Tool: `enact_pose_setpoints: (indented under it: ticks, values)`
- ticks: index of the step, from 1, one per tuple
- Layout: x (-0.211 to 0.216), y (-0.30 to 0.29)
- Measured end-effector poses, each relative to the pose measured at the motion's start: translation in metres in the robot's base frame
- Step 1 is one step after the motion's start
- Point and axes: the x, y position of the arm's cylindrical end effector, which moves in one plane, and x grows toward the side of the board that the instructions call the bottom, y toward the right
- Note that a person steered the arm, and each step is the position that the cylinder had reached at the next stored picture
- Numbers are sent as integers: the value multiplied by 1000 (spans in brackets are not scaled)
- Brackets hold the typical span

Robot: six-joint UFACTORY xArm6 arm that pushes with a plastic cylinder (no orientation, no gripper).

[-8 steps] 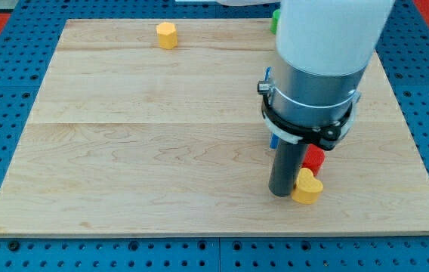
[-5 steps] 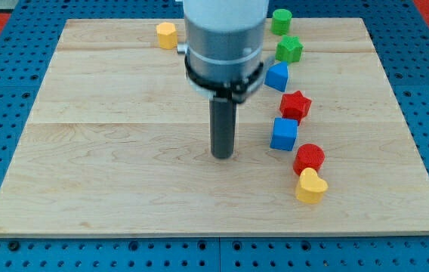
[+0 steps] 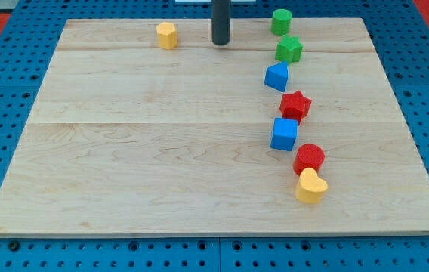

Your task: Slide the yellow hexagon to the center

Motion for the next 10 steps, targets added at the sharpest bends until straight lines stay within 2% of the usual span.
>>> enact_pose_setpoints:
  ticks: [1, 3, 4, 6, 8, 10]
  values:
    - [-34, -13]
    - [-37, -105]
    - [-6, -112]
    - [25, -93]
    - [85, -80]
    - [138, -92]
